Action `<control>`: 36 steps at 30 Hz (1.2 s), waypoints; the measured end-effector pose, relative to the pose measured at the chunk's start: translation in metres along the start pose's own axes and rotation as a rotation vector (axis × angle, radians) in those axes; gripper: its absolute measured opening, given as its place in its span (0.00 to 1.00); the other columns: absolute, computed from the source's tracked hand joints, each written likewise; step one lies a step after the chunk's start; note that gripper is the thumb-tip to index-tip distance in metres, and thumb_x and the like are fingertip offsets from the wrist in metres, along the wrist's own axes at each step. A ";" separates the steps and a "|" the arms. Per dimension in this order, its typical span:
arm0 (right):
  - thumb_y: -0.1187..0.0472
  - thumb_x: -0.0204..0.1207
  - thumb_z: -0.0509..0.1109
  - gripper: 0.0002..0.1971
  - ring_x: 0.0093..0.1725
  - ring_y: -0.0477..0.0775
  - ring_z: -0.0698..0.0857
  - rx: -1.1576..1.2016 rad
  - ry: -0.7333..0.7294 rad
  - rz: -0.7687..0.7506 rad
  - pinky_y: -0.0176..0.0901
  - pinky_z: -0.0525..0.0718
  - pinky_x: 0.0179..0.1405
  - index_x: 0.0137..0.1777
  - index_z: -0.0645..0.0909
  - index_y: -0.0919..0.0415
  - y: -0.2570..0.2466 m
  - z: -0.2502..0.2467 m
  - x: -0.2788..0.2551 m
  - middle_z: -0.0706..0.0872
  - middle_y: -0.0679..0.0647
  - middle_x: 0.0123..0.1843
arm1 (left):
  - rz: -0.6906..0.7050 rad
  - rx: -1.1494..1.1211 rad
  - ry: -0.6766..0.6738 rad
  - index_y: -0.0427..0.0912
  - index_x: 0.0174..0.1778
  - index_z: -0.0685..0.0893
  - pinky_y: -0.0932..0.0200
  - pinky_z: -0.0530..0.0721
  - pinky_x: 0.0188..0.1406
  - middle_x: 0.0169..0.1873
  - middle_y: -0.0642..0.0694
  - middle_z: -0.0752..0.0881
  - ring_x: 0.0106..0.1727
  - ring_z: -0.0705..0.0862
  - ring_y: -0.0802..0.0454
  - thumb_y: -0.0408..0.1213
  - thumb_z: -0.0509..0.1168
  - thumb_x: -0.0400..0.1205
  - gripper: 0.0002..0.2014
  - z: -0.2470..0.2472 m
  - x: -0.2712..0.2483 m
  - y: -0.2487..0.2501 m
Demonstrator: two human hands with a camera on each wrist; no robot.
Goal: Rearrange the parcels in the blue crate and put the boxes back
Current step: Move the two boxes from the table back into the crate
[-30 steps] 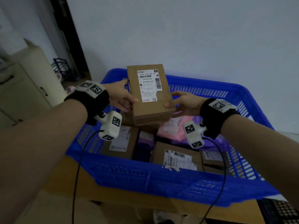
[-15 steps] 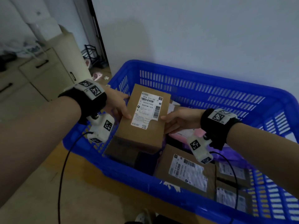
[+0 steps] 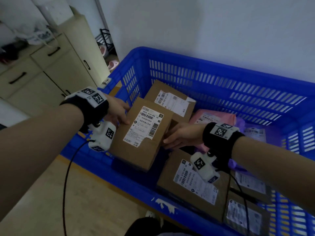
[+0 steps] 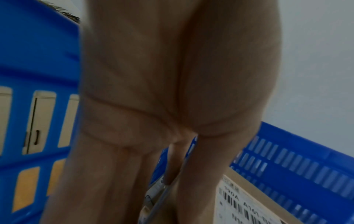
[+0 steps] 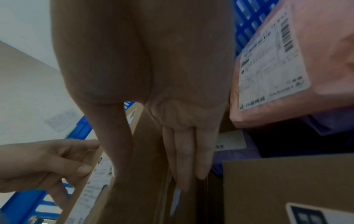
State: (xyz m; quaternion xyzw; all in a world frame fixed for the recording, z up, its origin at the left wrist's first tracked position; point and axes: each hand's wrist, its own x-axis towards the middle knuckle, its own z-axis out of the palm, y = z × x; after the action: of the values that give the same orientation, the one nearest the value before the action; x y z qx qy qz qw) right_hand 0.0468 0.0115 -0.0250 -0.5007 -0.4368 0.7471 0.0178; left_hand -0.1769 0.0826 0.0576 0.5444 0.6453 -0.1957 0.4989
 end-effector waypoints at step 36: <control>0.59 0.60 0.84 0.58 0.70 0.53 0.77 0.127 0.537 -0.329 0.54 0.88 0.54 0.83 0.48 0.45 -0.003 0.037 0.063 0.74 0.51 0.75 | 0.173 0.545 0.282 0.47 0.83 0.57 0.56 0.66 0.75 0.80 0.47 0.65 0.79 0.67 0.48 0.41 0.68 0.81 0.37 0.006 0.037 0.003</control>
State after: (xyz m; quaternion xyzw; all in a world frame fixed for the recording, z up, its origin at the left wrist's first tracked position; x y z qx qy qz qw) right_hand -0.0137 0.0187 -0.0650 -0.6004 -0.4441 0.6013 0.2841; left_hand -0.1685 0.0978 0.0243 0.7327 0.5832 -0.2407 0.2550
